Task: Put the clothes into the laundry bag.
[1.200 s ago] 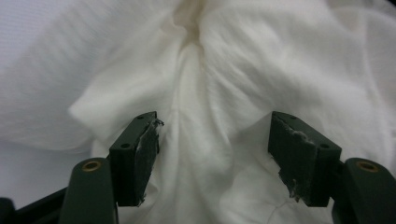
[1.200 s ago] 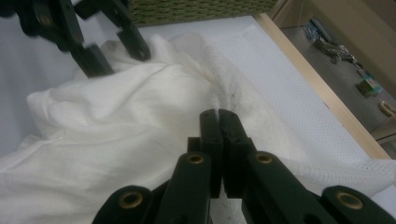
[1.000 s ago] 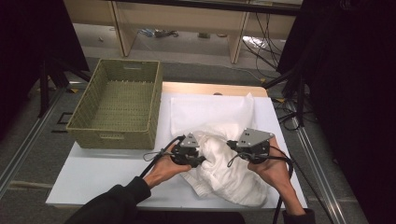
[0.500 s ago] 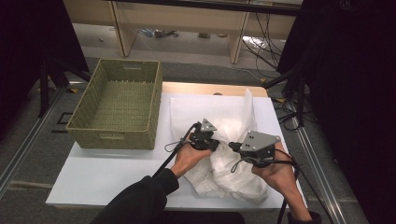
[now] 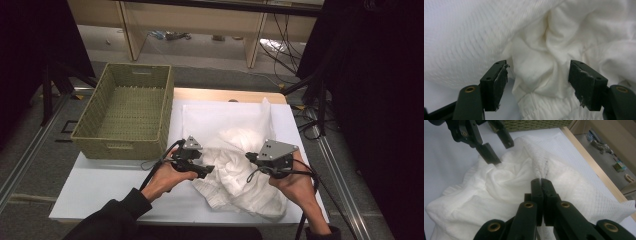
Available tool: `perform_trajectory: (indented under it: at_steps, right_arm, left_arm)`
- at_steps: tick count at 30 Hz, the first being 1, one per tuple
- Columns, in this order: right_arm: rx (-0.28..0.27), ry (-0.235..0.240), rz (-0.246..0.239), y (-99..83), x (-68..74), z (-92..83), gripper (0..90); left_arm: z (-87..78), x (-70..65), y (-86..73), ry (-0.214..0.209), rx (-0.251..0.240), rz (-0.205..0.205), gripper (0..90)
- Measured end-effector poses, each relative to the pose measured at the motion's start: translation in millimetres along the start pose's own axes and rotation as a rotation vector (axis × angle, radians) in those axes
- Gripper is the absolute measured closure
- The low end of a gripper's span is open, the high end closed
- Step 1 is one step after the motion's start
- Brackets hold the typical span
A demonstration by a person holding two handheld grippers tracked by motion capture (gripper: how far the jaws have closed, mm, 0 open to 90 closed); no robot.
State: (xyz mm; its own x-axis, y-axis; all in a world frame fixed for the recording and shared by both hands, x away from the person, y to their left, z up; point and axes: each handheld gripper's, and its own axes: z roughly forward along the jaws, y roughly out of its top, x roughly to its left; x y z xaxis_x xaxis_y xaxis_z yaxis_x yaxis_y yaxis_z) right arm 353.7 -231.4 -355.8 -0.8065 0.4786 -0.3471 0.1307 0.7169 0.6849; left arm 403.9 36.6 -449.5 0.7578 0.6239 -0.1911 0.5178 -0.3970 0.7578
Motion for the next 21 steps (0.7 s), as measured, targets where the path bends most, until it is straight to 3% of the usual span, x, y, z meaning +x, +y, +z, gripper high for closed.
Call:
perform_trajectory:
  at_steps: [1, 2, 3, 4, 5, 6, 7, 8, 10, 13, 14, 16, 19, 21]
  right_arm:
    - [0.002, 0.005, -0.002, 0.3, 0.1, 1.0, 90.0]
    - [0.002, 0.004, -0.003, 0.5, 0.1, 1.7, 90.0]
    - [0.003, 0.007, -0.002, 0.5, 0.4, 2.2, 90.0]
    - [0.004, 0.009, -0.003, 0.3, 0.3, 2.5, 90.0]
    - [0.005, 0.006, 0.006, 0.0, 0.5, 2.8, 90.0]
    - [0.003, 0.007, 0.002, -0.5, -0.2, 3.1, 90.0]
    - [0.0, 0.01, 0.006, -0.8, -0.3, 3.5, 90.0]
    - [-0.001, 0.009, 0.004, -1.0, -0.5, 3.8, 90.0]
    - [0.002, 0.008, -0.004, -0.4, -0.2, 4.3, 90.0]
    - [-0.008, 0.006, -0.011, 2.6, 0.8, 4.5, 90.0]
    - [-0.011, 0.005, -0.003, 3.4, 1.5, 3.6, 90.0]
    - [-0.014, -0.001, -0.014, 4.3, 0.4, -0.5, 90.0]
    - [-0.048, 0.013, -0.008, 7.4, 0.6, -9.3, 90.0]
    - [-0.065, 0.035, -0.011, 11.9, 3.8, -13.6, 90.0]
  left_arm:
    - [6.2, -0.5, -2.5, -0.026, -0.025, -0.027, 30.1]
    - [12.1, -0.6, -4.0, -0.052, -0.025, -0.027, 29.6]
    - [18.5, -2.2, -4.6, -0.041, -0.018, -0.02, 29.3]
    - [24.1, -1.8, -4.1, -0.023, 0.0, 0.014, 27.8]
    - [31.0, -2.5, -3.3, -0.028, -0.007, -0.009, 29.8]
    - [36.0, -0.9, -2.0, -0.079, -0.022, -0.039, 36.7]
    - [40.8, -1.3, -1.6, -0.167, -0.043, -0.113, 50.1]
    - [45.2, -5.0, -1.0, -0.203, -0.062, -0.13, 60.0]
    - [47.9, -21.2, 3.6, -0.226, -0.1, -0.075, 76.0]
    - [48.5, -44.3, 17.0, -0.254, -0.111, -0.019, 80.6]
    - [48.7, -47.8, 21.6, -0.231, -0.117, -0.006, 80.9]
    - [51.7, -41.3, 30.6, -0.193, -0.123, -0.031, 81.7]
    - [62.0, -15.2, 40.7, -0.082, -0.158, -0.112, 81.8]
    - [71.0, 0.3, 39.8, -0.032, -0.143, -0.196, 81.0]
